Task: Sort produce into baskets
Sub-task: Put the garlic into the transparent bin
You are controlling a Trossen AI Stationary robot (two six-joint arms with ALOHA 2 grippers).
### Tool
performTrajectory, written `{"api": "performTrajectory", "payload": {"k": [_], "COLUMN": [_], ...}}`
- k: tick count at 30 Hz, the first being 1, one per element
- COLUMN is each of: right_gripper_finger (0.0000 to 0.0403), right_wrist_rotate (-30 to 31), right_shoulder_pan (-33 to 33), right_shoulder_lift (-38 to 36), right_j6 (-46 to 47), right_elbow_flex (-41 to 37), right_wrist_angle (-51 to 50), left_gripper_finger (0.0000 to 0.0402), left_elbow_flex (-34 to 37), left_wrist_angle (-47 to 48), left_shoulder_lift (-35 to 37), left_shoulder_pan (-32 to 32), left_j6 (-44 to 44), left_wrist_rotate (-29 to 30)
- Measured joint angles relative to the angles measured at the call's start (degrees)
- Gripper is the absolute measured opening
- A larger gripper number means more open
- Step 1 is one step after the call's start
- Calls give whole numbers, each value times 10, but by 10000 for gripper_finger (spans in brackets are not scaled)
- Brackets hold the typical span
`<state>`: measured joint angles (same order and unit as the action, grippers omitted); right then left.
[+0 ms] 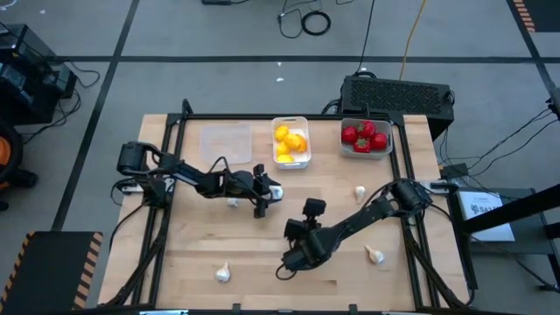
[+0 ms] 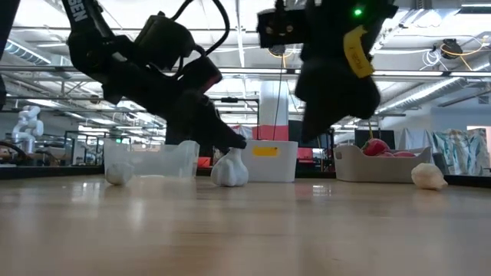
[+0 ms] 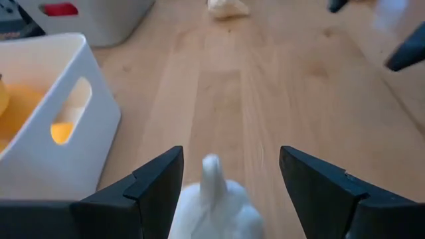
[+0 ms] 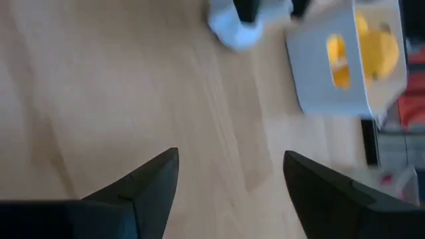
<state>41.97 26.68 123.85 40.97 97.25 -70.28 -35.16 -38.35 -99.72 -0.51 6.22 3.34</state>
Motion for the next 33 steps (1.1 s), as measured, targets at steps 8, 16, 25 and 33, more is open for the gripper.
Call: {"api": "performTrajectory", "payload": {"k": [8, 16, 25, 33], "right_gripper_finger": [162, 26, 16, 3], "right_wrist_rotate": [16, 16, 15, 15], "right_shoulder_pan": [-2, -9, -9, -9], "right_shoulder_lift": [0, 0, 0, 0], "right_j6": [-117, -109, -102, -102], "right_elbow_flex": [0, 0, 0, 0], "right_wrist_angle": [126, 133, 144, 157], "left_gripper_finger": [255, 252, 142, 19], "left_elbow_flex": [0, 0, 0, -9], "left_wrist_angle": [20, 22, 15, 17], "left_shoulder_lift": [0, 0, 0, 3], "left_shoulder_pan": [-7, -9, -15, -14], "left_j6": [-14, -16, -16, -16], "left_wrist_rotate": [3, 1, 1, 22]}}
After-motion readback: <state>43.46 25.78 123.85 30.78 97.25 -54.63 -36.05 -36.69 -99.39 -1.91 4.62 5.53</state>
